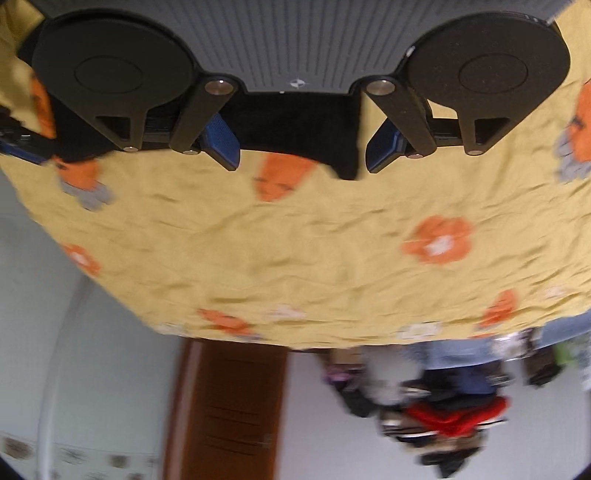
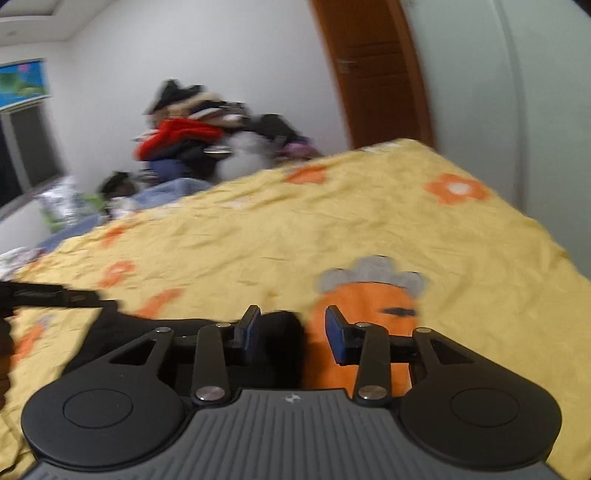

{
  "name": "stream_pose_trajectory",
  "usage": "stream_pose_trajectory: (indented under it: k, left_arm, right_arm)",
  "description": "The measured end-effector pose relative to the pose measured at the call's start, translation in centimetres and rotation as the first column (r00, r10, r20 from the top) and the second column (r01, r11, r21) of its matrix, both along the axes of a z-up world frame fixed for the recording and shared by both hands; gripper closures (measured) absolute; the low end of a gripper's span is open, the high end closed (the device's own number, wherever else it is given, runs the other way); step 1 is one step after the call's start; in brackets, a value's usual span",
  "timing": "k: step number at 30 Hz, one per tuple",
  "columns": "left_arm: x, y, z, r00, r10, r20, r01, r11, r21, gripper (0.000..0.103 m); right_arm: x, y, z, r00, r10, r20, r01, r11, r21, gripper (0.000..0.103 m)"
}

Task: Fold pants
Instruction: 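Lower the folded end onto the trousers and open both grippers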

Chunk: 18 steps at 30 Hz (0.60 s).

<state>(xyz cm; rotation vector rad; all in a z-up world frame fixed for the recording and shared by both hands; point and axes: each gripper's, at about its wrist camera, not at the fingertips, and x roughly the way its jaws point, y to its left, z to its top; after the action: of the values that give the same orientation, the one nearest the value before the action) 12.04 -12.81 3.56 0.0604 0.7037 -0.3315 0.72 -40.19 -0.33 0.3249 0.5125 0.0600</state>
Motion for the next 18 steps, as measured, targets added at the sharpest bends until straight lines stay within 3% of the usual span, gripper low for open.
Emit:
stream_pose_trajectory:
  k: [2,4,6,8,9,13,17,18]
  left_arm:
    - [0.7,-0.8,-0.9,0.998,-0.041,-0.049,0.039,0.999,-0.032,0.025]
    - [2.1,-1.1,-2.4,0.994,-0.028,-0.102,0.023,0.999,-0.048,0.026]
    - [3.5,-1.1,-3.8,0.989,0.017,-0.145,-0.018,1.0,-0.009,0.035]
    - [3.8,-0.6,-3.5,0.989,0.022,-0.148,-0.026,0.999,-0.022,0.036]
    - [3.5,-0.2,-3.0,0.989,0.023,-0.144,-0.028,0.999,-0.036,0.035]
    - [0.7,1.1,-1.0,0.995,0.03,-0.096,-0.032,0.999,-0.021,0.031]
    - [-2.4,1.7,-1.4,0.993,-0.027,-0.118,0.021,0.999,-0.046,0.028]
    - [-2.8,1.7,-1.8,0.992,-0.034,-0.124,0.03,0.999,-0.032,0.028]
  right_arm:
    - [0.5,1.2,0.0,0.995,0.101,0.0,-0.101,0.995,0.006,0.065]
    - [1.7,2.2,-0.9,0.988,0.15,-0.046,-0.15,0.989,-0.014,0.066]
    - [2.7,1.8,-2.2,0.988,0.13,-0.085,-0.129,0.991,0.016,0.066]
    - [2.8,0.4,-2.5,0.991,0.108,-0.083,-0.098,0.988,0.121,0.066]
    - [2.4,0.2,-2.1,0.993,0.091,-0.079,-0.08,0.988,0.129,0.066]
    - [0.0,1.1,-0.4,0.995,0.08,-0.058,-0.079,0.997,0.012,0.065]
    - [-1.6,3.0,-0.7,0.987,0.146,-0.071,-0.149,0.988,-0.039,0.063]
    - [-1.6,3.6,-1.1,0.985,0.149,-0.087,-0.156,0.985,-0.077,0.058]
